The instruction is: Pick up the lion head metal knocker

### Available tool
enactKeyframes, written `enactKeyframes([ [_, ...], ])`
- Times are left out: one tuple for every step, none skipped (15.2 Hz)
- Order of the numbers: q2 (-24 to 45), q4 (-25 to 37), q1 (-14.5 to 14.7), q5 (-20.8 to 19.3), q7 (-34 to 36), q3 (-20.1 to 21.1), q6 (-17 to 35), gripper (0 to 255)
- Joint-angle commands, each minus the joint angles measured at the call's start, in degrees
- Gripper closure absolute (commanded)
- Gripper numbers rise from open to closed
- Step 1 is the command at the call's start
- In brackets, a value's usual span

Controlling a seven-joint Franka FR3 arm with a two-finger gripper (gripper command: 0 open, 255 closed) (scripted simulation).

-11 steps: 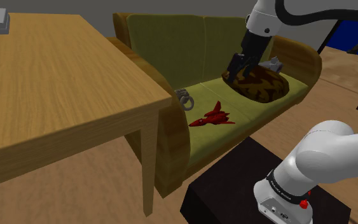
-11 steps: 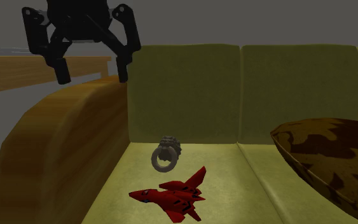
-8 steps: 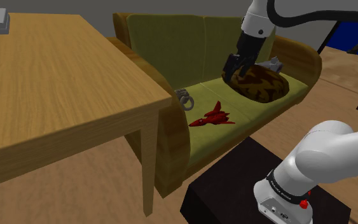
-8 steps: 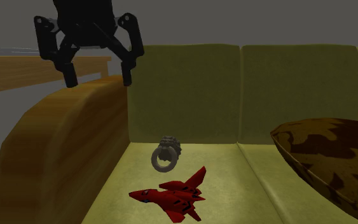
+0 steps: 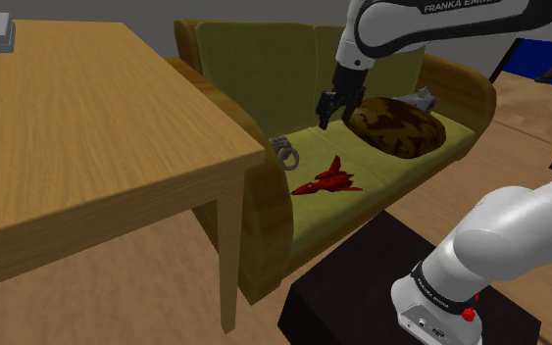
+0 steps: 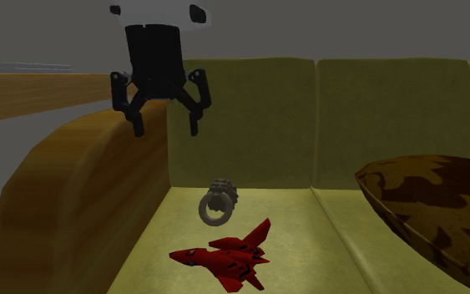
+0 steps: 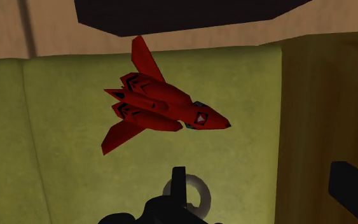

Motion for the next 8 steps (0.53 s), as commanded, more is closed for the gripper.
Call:
enactKeyframes([
  [5.1, 2.14, -0.44, -0.38, 0.12, -0.14, 2.37, 0],
  [7.45, 3.32, -0.65, -0.56, 0.16, -0.24, 3.26, 0],
  [9.81, 4.58, -0.85, -0.75, 0.2, -0.33, 4.08, 0],
  [12.17, 5.9, -1.05, -0.93, 0.25, -0.43, 4.82, 0],
  [14.53, 7.29, -1.23, -1.1, 0.3, -0.53, 5.5, 0],
  [16.88, 8.75, -1.4, -1.27, 0.35, -0.63, 6.1, 0],
  [19.24, 10.28, -1.57, -1.44, 0.4, -0.73, 6.64, 0],
  [21.59, 11.88, -1.71, -1.6, 0.45, -0.85, 7.1, 0],
])
